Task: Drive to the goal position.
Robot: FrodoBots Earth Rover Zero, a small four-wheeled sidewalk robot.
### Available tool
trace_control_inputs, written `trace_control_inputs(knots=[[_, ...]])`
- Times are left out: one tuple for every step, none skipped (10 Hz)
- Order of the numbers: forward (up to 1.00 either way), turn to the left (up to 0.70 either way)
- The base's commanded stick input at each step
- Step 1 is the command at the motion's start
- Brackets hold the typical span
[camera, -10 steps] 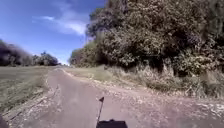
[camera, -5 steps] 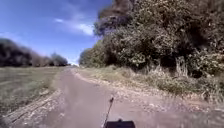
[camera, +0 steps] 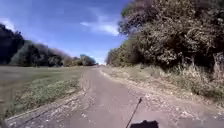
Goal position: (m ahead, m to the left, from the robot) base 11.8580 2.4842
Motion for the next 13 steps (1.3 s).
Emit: trace_control_inputs(knots=[[0.30,0.00],[0.30,0.00],[0.30,0.00],[0.30,0.00],[0.30,0.00],[0.30,0.00],[0.30,0.00],[0.30,0.00],[0.30,0.00],[0.30,0.00],[0.30,0.00],[0.30,0.01],[0.30,0.06]])
